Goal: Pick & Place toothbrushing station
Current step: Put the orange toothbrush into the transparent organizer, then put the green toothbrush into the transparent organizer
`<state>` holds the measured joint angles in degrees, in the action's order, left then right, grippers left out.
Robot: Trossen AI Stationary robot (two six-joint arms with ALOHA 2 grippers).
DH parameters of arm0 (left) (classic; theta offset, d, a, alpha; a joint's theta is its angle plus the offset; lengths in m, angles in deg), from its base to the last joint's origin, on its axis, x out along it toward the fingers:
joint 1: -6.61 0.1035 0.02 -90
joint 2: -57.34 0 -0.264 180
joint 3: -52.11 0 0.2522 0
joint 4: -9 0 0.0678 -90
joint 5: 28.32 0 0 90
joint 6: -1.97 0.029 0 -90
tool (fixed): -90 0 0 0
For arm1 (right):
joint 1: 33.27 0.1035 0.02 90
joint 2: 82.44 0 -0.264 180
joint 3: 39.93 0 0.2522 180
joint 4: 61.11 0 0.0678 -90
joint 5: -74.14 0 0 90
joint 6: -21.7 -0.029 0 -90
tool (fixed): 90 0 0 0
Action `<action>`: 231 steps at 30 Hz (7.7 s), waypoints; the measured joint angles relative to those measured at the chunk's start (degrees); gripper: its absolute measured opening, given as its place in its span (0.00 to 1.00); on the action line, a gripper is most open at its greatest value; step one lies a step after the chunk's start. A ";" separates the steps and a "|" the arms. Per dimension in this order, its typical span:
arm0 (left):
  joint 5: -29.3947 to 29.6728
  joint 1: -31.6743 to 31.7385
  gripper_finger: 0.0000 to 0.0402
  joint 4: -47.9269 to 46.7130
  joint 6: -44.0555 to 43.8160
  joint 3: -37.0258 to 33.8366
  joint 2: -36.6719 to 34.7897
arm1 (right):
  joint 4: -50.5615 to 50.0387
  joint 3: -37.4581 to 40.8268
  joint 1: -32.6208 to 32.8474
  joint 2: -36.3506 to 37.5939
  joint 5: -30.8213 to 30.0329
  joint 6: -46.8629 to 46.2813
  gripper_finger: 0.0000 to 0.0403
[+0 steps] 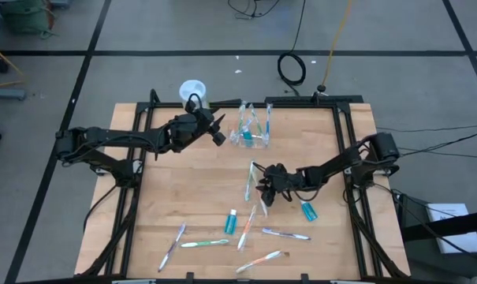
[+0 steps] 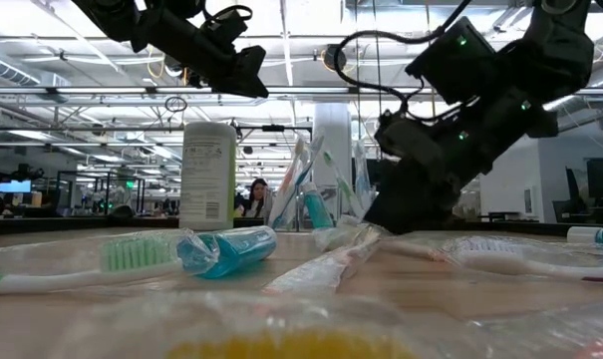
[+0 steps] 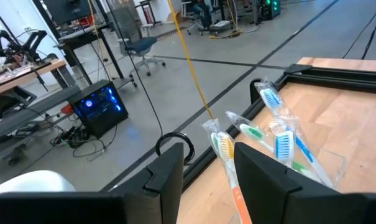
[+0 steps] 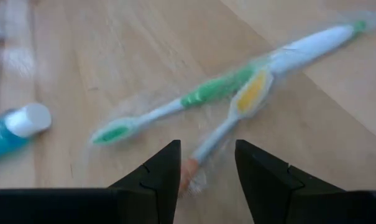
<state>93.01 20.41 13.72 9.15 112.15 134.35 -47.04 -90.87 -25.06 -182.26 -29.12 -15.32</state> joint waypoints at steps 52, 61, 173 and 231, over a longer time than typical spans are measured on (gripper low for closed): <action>0.04 -0.02 0.37 -0.22 0.44 0.00 0.00 | 17.55 -0.02 -20.04 18.68 -22.44 50.36 0.00; 0.04 0.00 0.37 -0.31 0.59 0.00 0.00 | 25.97 -0.10 -22.49 7.70 -22.85 51.15 0.00; -28.39 -13.25 0.01 -36.09 24.21 23.54 21.22 | -22.60 0.01 -11.08 35.95 -16.63 43.75 0.35; 8.17 -5.71 0.11 48.59 5.68 -7.13 32.61 | -26.38 0.01 -11.08 35.93 -16.45 39.15 0.35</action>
<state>101.19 14.71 62.31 14.83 105.02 166.96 -73.41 -90.86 -36.15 -146.33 -45.57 23.83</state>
